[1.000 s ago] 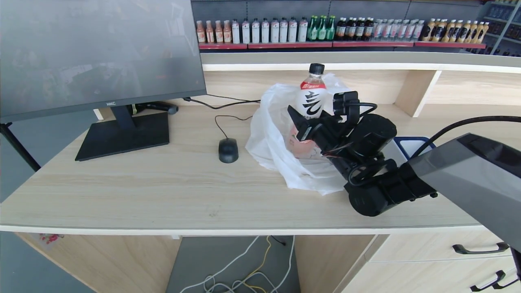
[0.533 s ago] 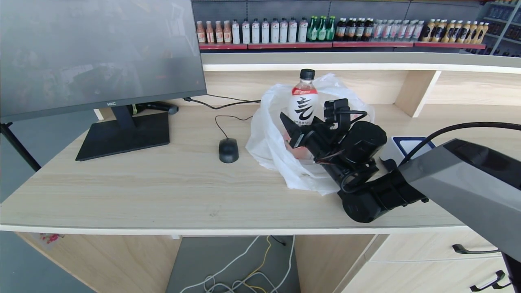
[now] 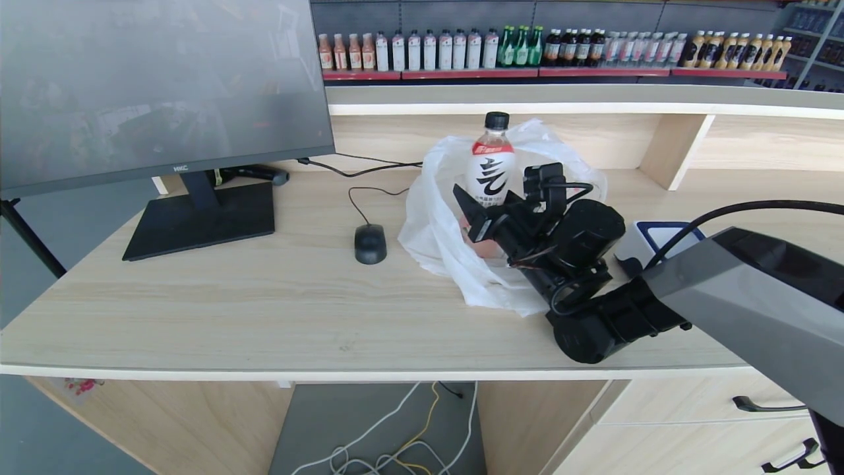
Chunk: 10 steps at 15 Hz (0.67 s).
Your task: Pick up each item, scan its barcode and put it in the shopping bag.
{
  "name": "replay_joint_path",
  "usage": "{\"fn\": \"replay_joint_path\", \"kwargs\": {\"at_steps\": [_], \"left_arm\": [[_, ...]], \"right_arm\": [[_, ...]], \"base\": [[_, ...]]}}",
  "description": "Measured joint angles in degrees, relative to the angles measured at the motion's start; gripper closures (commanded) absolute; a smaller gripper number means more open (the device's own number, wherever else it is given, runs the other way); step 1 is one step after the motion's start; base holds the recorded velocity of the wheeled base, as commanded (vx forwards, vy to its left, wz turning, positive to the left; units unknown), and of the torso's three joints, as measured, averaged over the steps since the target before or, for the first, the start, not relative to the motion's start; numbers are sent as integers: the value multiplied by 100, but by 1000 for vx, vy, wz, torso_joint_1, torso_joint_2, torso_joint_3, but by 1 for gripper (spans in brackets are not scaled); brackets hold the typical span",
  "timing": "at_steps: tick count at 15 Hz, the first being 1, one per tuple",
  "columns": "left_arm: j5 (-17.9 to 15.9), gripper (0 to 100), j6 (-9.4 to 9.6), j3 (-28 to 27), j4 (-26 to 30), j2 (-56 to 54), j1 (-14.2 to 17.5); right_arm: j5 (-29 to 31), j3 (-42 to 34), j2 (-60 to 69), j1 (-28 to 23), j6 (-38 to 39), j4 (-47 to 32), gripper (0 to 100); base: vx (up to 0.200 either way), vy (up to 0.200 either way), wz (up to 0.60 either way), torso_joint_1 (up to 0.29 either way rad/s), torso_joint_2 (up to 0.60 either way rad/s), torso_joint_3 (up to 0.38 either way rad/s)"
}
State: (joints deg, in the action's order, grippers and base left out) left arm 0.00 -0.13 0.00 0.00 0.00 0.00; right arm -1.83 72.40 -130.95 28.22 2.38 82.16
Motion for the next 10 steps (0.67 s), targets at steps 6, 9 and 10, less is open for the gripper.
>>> {"fn": "replay_joint_path", "kwargs": {"at_steps": [6, 9, 10], "left_arm": [[0, 0, -2, 0, 0, 0, -5], [0, 0, 0, 0, 0, 2, -5], [0, 0, -2, 0, 0, 0, -5]], "right_arm": [[16, -101, 5, 2, 0, 216, 0], [16, -168, 17, 20, 0, 405, 0], [16, -245, 44, 28, -2, 424, 0]], "base": [[0, 0, 0, 0, 0, 0], [0, 0, 0, 0, 0, 0], [0, 0, 0, 0, 0, 0]]}}
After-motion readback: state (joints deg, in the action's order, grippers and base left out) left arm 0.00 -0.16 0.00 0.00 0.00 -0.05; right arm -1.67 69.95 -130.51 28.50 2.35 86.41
